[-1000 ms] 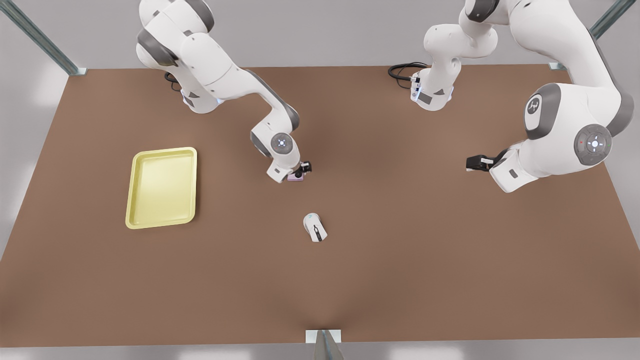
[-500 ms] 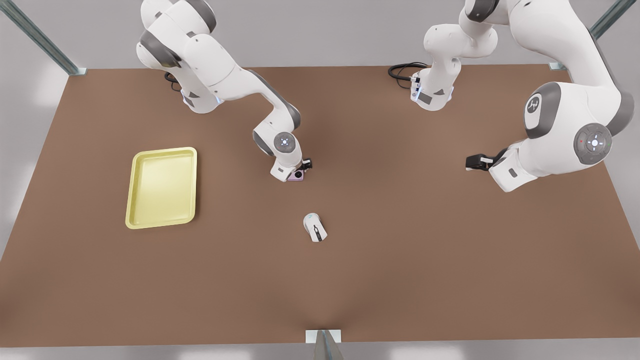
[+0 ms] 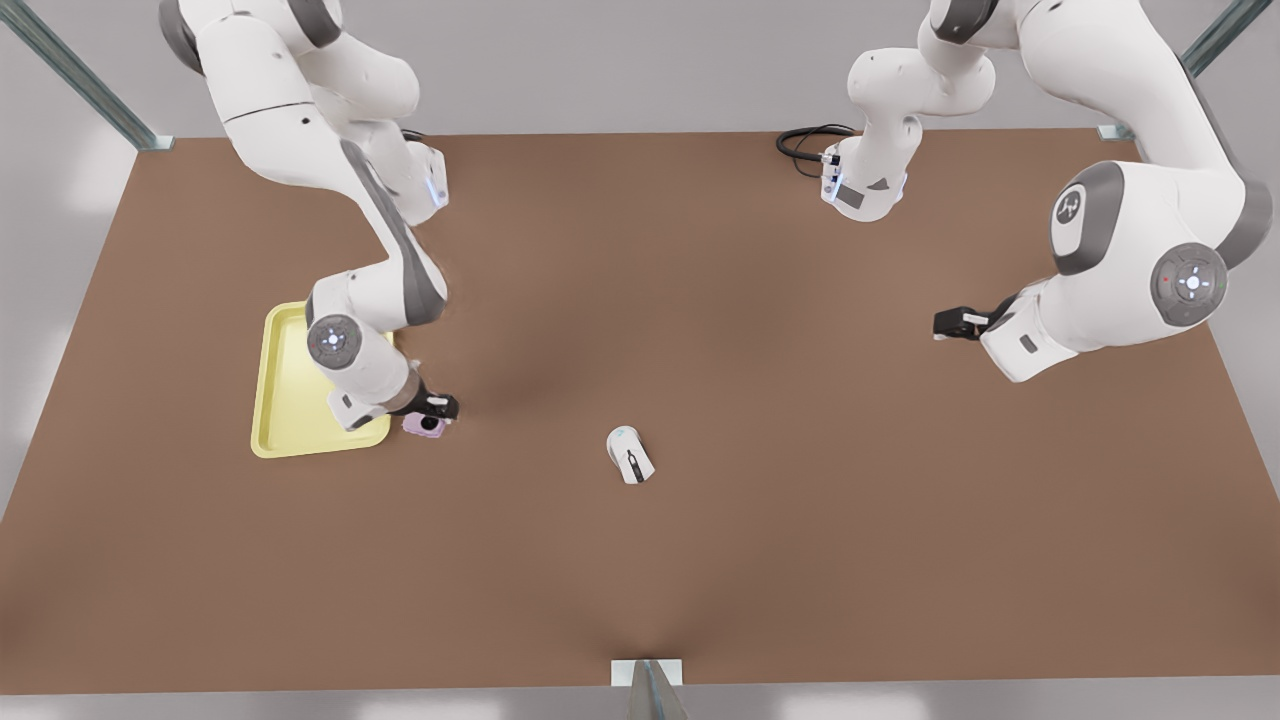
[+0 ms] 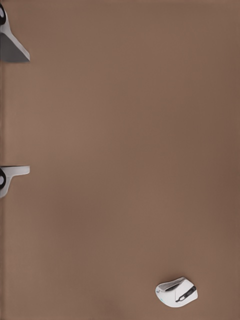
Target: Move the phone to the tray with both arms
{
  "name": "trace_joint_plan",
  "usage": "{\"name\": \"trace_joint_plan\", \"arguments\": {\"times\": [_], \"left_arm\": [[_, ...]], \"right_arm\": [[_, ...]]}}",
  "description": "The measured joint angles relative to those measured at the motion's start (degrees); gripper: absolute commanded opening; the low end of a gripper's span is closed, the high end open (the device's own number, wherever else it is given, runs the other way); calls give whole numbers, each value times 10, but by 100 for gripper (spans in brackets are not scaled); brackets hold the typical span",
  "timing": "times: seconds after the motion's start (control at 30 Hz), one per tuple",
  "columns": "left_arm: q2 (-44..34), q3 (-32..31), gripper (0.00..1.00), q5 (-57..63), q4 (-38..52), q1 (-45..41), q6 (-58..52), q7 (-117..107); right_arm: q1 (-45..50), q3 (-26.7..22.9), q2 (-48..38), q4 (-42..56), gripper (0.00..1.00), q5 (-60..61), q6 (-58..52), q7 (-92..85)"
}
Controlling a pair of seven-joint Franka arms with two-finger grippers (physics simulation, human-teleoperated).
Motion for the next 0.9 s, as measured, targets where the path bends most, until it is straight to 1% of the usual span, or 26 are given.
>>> {"name": "trace_joint_plan", "arguments": {"times": [0.1,0.17,0.2,0.23,0.27,0.43,0.5,0.53,0.57,0.63,0.67,0.7,0.77,0.83,0.9], "left_arm": [[3,-20,100,30,2,-2,0,-15],[4,-25,100,41,5,-3,1,-24],[6,-27,100,44,10,-2,0,-28],[6,-29,100,47,13,-2,0,-32],[7,-29,100,48,14,-2,0,-36],[7,-30,100,53,16,-2,-1,-53],[7,-30,100,53,16,-2,-1,-58],[7,-30,100,54,16,-2,-1,-60],[7,-30,100,54,16,-2,-1,-63],[6,-30,100,54,16,-2,-1,-67],[6,-30,100,54,16,-2,-1,-69],[6,-30,100,54,16,-2,-1,-71],[6,-33,100,54,16,-1,-2,-74],[5,-38,100,55,16,-2,-3,-77],[5,-39,100,55,16,-2,-4,-80]], "right_arm": [[-80,0,-89,-99,77,0,-37,-63],[-106,-1,-125,-166,79,-1,-44,-103],[-115,-2,-130,-183,79,-1,-42,-122],[-123,-3,-129,-197,99,-1,-37,-140],[-131,-4,-123,-205,100,-2,-31,-158],[-166,-5,-105,-205,100,-23,-9,-239],[-173,-4,-99,-150,100,-29,-18,-265],[-171,-2,-87,-91,100,-30,-33,-275],[-156,-1,-69,-5,100,-31,-59,-278],[-85,1,-37,162,100,-32,-116,-274],[-58,2,-33,226,100,-29,-148,-271],[-46,2,-38,268,100,-23,-181,-268],[-48,0,-61,283,100,-12,-244,-258],[-54,-3,-78,258,100,-5,-280,-248],[-34,-30,-69,254,100,1,-299,-239]]}}
